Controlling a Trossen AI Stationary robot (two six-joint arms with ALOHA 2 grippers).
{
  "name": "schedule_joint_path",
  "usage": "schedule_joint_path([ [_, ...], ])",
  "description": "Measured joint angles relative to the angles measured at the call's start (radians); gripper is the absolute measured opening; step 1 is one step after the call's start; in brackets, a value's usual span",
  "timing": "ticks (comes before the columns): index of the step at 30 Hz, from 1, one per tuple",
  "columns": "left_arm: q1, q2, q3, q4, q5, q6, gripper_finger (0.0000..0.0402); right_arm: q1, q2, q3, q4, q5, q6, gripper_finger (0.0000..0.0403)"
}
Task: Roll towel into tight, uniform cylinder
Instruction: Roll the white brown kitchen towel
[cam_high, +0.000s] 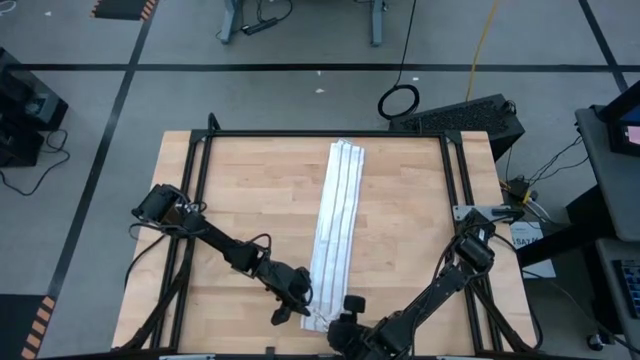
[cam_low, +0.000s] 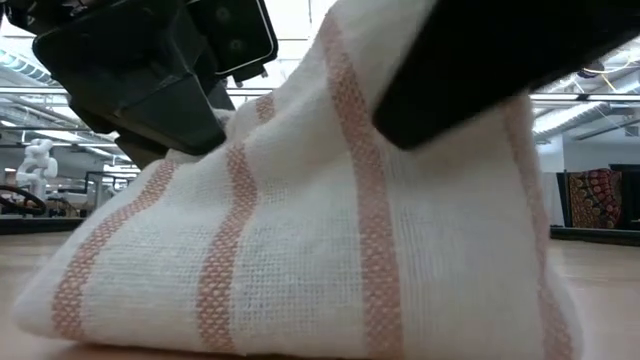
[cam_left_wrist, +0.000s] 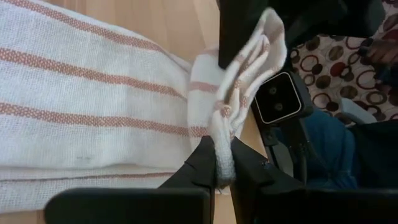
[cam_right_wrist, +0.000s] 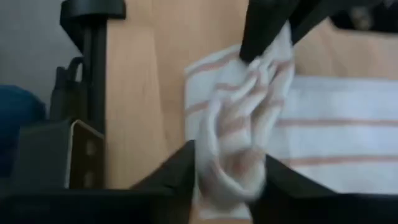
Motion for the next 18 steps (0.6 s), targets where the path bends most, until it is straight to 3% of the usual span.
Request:
schedule_joint_path([
  [4, 0.000, 0.000, 0.000, 0.000, 0.002, 0.000, 0.0027, -0.001, 0.000, 0.000, 0.001, -0.041, 0.048, 0.0014],
  [10, -0.014, -0.001, 0.001, 0.028, 0.015, 0.038, 0.0041, -0.002, 0.000, 0.000, 0.002, -0.069, 0.115, 0.0006],
  [14, -0.028, -0.020, 0.002, 0.026, 0.082, 0.061, 0.0106, -0.002, 0.000, 0.000, 0.002, -0.100, 0.163, 0.0004],
  [18, -0.052, -0.026, 0.002, 0.026, 0.072, 0.060, 0.0183, -0.002, 0.000, 0.000, 0.002, -0.119, 0.196, 0.0002],
])
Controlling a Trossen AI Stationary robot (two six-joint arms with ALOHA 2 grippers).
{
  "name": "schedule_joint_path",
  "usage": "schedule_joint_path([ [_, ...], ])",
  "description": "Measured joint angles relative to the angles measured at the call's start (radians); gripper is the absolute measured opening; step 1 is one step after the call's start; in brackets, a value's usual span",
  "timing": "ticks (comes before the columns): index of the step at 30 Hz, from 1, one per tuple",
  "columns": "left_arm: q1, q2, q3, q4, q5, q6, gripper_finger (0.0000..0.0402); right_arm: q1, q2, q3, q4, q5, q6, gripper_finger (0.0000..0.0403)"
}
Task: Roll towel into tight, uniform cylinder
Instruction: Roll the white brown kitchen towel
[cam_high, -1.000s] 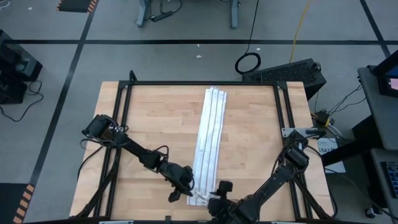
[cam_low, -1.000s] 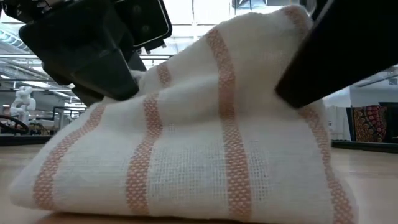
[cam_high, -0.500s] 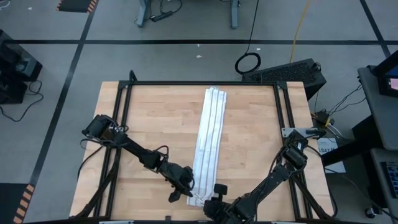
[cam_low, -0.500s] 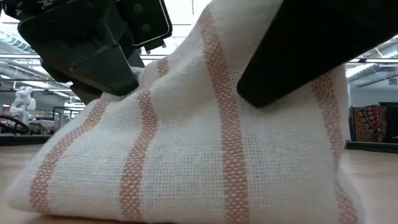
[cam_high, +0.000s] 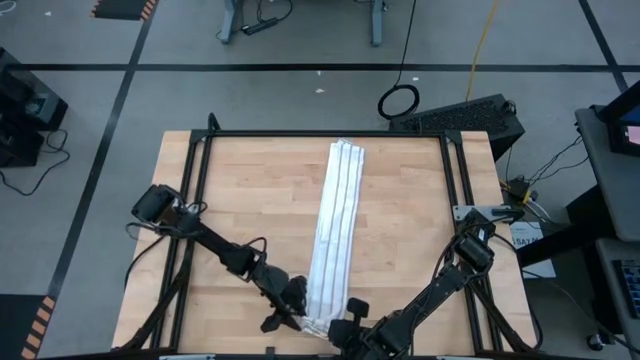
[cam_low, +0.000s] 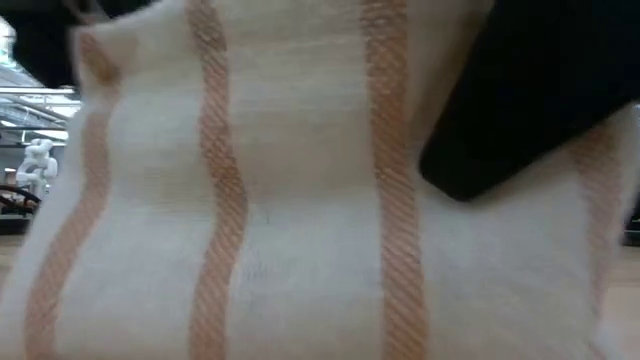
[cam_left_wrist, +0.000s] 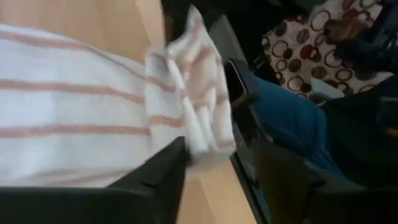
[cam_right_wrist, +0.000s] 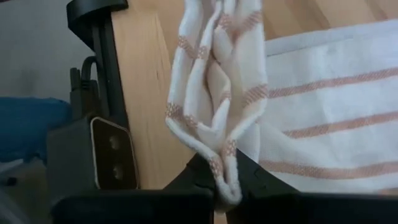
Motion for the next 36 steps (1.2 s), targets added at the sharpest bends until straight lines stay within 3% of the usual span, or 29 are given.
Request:
schedule_joint_path([
  [3, -0.048, 0.000, 0.000, -0.011, -0.068, 0.004, 0.0229, 0.000, 0.000, 0.000, 0.001, -0.006, 0.025, 0.0002],
  [6, -0.109, -0.001, 0.000, -0.087, -0.274, 0.020, 0.0255, 0.000, 0.000, 0.000, 0.002, -0.006, 0.026, 0.0001],
  [11, -0.209, -0.002, 0.000, -0.149, -0.602, 0.009, 0.0267, -0.001, 0.000, 0.000, 0.002, -0.007, 0.040, 0.0001],
  [16, -0.302, -0.003, 0.000, -0.134, -0.813, -0.004, 0.0267, -0.004, 0.000, 0.000, 0.001, -0.006, 0.045, 0.0000],
  [21, -0.356, -0.003, 0.000, -0.087, -0.837, 0.056, 0.0286, -0.007, 0.000, 0.000, 0.000, -0.006, 0.049, 0.0000],
  [29, -0.346, 0.002, 0.000, -0.027, -0.902, 0.073, 0.0392, -0.009, 0.000, 0.000, 0.001, -0.007, 0.075, 0.0000],
  [36, -0.337, 0.076, 0.000, 0.100, -0.832, 0.110, 0.0398, -0.020, 0.000, 0.000, 0.010, -0.031, 0.076, 0.0000],
])
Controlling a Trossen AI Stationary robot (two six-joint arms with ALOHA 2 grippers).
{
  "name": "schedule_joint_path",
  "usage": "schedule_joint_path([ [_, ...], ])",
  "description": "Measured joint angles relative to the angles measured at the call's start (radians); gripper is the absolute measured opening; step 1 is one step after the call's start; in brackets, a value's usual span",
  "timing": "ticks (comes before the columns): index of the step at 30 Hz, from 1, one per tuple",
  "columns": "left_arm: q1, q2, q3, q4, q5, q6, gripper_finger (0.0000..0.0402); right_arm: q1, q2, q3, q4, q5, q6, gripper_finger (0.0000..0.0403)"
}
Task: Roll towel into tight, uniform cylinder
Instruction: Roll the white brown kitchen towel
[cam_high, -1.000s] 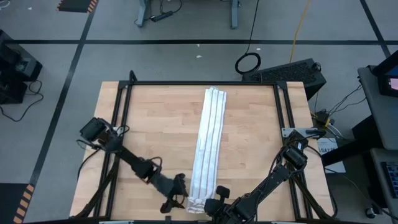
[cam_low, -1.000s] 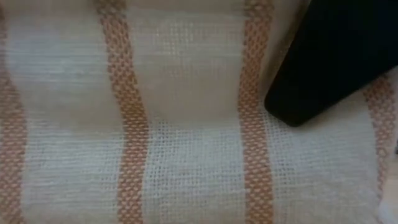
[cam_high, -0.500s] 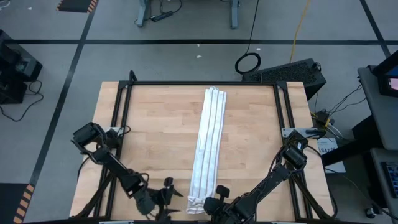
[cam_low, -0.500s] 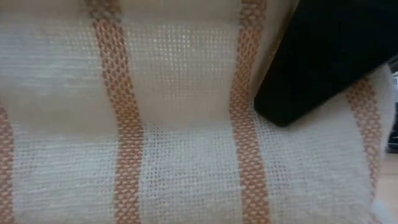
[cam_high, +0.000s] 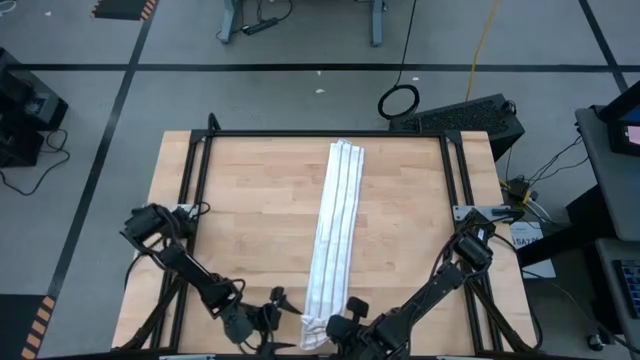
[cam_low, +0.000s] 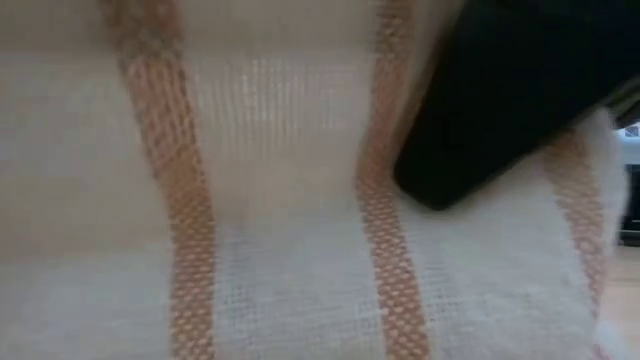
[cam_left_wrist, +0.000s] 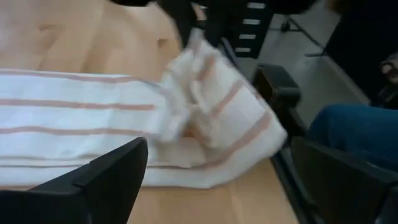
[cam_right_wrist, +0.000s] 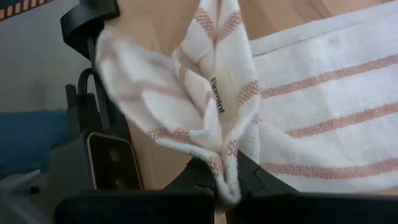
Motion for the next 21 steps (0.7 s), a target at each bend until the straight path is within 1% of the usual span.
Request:
schedule_joint_path([
  [9, -0.006, 0.088, 0.009, 0.033, -0.039, 0.021, 0.0400, -0.011, 0.000, 0.000, 0.014, -0.001, 0.023, 0.0000],
  [13, -0.020, 0.120, 0.053, 0.035, -0.055, 0.110, 0.0400, -0.017, 0.000, 0.000, 0.015, 0.000, 0.058, 0.0000],
  [17, -0.023, 0.142, 0.091, 0.024, -0.114, 0.126, 0.0400, -0.018, 0.000, 0.000, 0.016, 0.000, 0.092, 0.0000],
  [21, -0.023, 0.142, 0.097, 0.021, -0.168, 0.122, 0.0400, -0.018, 0.000, 0.000, 0.016, 0.000, 0.116, 0.0000],
])
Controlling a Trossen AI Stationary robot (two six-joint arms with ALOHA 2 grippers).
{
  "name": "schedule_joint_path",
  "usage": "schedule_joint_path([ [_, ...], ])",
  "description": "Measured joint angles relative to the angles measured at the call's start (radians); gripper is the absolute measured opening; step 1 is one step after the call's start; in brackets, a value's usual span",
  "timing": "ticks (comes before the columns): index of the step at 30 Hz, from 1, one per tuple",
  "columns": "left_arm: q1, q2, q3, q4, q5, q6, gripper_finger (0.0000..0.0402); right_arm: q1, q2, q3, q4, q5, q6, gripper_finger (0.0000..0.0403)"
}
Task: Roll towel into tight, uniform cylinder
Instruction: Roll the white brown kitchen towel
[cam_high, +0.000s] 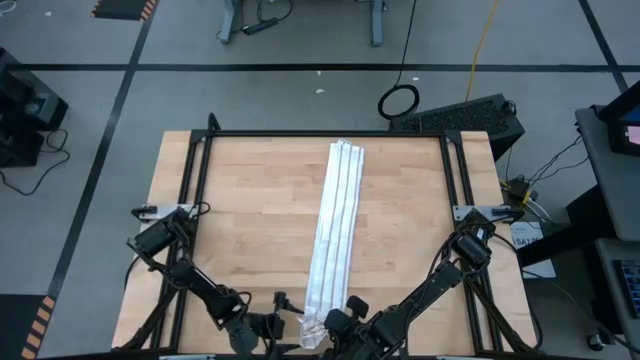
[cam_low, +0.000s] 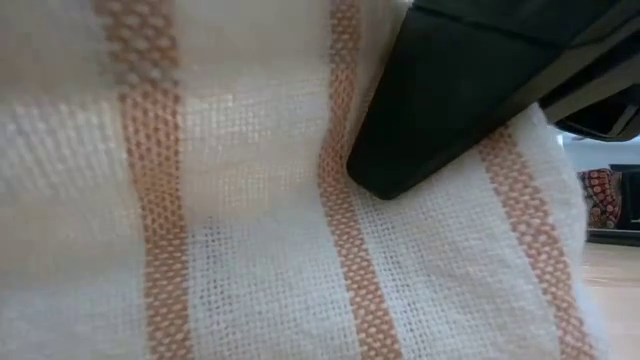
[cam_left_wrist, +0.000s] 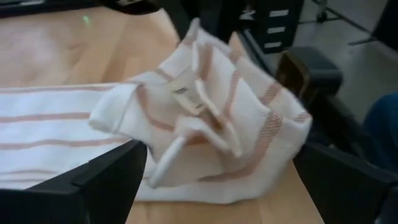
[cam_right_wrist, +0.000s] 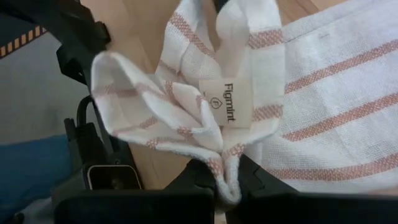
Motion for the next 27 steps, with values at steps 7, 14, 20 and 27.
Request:
schedule_joint_path([
  [7, -0.003, 0.000, -0.001, -0.108, -0.016, -0.131, 0.0400, 0.000, 0.000, 0.000, 0.000, 0.000, 0.007, 0.0000],
  [14, 0.009, 0.000, -0.001, -0.055, -0.012, -0.101, 0.0400, -0.001, 0.000, 0.000, 0.003, 0.002, 0.007, 0.0000],
  [20, 0.027, 0.000, -0.001, -0.018, -0.025, -0.055, 0.0400, -0.001, 0.000, 0.000, 0.004, 0.001, 0.014, 0.0000],
  [27, 0.027, -0.010, -0.001, -0.229, -0.048, -0.215, 0.0400, -0.001, 0.000, 0.000, 0.004, 0.002, 0.013, 0.0000],
])
